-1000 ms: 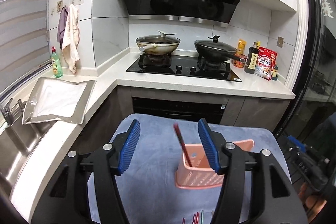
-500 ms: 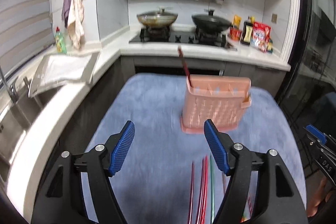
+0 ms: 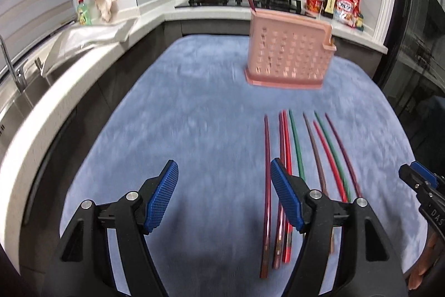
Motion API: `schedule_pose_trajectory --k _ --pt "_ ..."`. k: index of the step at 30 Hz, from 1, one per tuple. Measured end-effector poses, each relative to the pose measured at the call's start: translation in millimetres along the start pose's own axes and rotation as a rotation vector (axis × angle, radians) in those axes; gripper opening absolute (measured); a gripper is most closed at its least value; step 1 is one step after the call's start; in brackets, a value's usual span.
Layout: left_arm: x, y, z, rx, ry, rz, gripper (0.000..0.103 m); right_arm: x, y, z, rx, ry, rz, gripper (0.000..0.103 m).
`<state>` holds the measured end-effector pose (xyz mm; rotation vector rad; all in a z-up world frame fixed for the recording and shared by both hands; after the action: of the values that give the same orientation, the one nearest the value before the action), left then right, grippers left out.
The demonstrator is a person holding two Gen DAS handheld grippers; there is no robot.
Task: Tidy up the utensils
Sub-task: 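Move both open tools back toward the remaining chopsticks, then grasp a dark red chopstick with the right tool while the left tool grasps a red chopstick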
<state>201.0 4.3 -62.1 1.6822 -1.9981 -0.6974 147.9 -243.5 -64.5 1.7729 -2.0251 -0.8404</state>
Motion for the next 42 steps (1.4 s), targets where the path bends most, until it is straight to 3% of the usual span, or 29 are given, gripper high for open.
schedule_pose_trajectory --k 11,13,22,42 --pt "4 2 49 -0.052 -0.002 0.004 0.065 -9 -8 50 -0.056 0.025 -0.007 0.036" --pt "5 3 55 -0.057 -0.002 0.004 0.065 -11 -11 55 -0.063 0.036 -0.006 0.028" --pt "6 5 75 -0.089 0.015 0.019 0.065 -12 -20 71 -0.095 0.039 -0.012 0.011" --pt "15 -5 97 -0.143 0.004 0.027 0.065 -11 -23 82 -0.115 0.028 -0.016 0.007"
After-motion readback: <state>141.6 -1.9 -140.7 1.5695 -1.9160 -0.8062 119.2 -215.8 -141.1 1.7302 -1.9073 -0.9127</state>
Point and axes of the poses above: each gripper's, at about its wrist camera, not at the fingertips, and y roughly against the way its jaws point, x to its right, z to its underside, the point moved 9 cm from there along -y, roughly the way its jaws point, and after that the axes turned 7 degrees about x, right-handed, at the moved point
